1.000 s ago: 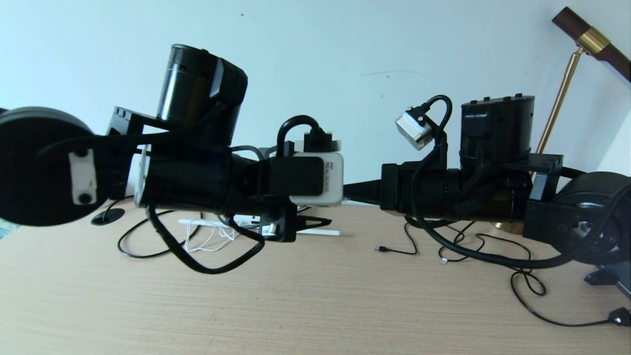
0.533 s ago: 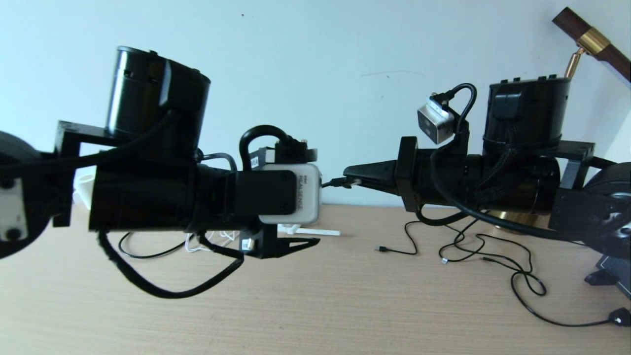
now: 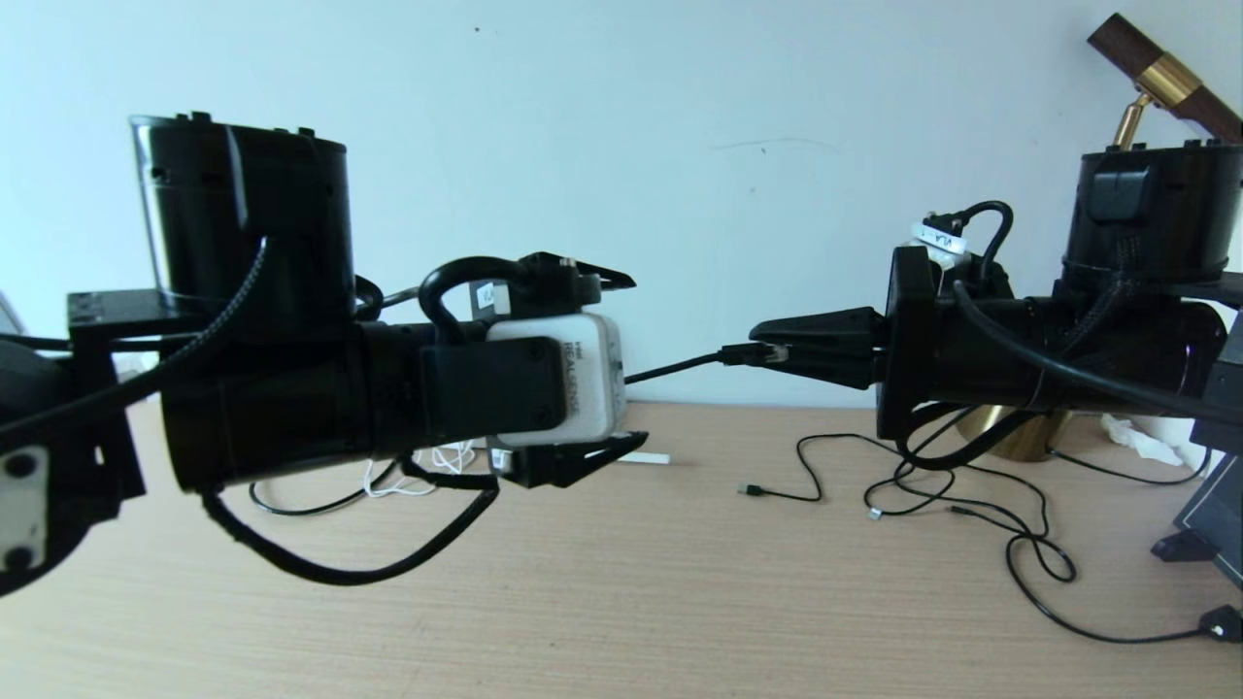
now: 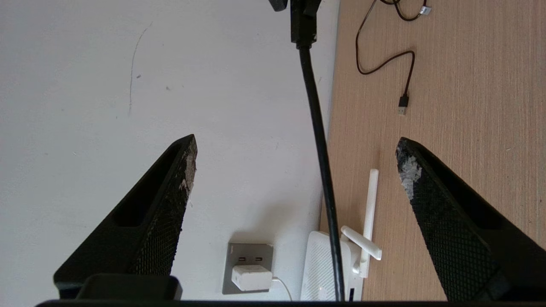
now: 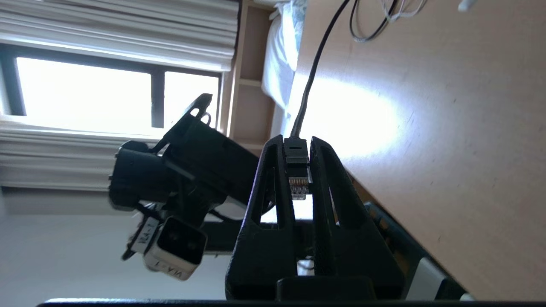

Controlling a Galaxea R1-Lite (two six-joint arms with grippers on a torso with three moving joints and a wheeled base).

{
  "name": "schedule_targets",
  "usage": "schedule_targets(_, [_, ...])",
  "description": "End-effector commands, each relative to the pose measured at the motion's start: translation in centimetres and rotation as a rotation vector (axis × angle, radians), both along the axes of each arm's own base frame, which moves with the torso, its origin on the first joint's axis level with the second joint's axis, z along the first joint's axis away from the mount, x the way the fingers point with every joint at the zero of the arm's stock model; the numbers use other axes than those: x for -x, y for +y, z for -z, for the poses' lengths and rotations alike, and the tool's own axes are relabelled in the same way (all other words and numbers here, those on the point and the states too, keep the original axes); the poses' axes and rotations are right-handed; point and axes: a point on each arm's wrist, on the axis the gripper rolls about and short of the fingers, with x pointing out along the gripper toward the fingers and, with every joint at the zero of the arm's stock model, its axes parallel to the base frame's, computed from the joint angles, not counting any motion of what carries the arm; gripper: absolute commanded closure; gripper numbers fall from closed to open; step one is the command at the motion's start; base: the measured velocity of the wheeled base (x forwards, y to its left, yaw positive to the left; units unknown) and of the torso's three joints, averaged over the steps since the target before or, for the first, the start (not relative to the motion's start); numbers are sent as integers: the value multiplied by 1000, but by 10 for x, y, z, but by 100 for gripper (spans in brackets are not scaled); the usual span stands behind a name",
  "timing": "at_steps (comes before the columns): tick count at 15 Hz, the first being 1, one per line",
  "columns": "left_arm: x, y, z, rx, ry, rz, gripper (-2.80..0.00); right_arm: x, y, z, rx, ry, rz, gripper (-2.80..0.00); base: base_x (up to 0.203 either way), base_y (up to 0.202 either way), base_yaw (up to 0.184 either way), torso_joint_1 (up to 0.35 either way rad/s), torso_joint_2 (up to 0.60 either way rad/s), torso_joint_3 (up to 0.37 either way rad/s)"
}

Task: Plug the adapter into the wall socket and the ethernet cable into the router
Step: Hand it to the other hand

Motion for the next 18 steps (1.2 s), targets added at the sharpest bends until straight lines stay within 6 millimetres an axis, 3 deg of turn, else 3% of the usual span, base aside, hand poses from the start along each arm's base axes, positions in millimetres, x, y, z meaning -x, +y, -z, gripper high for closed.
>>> schedule_targets(1, [2,-4,7,4,-16,39,-280,3,-3,1,-9,19,-14,0,0,0,0,0,0,0])
schedule_targets(4, [9,-13,16,40,-54,96,-280,1,-2,3,-22,63,-12,0,0,0,0,0,0,0])
schedule_targets(11, [29,-25,11,96,-144,178,-280,-3,1,-5,-158,210,-101,0,0,0,0,0,0,0])
schedule_targets(18, [48,-8,-1,132,-183,187,-280,-4,5,-1,-192,260,-168,0,0,0,0,0,0,0])
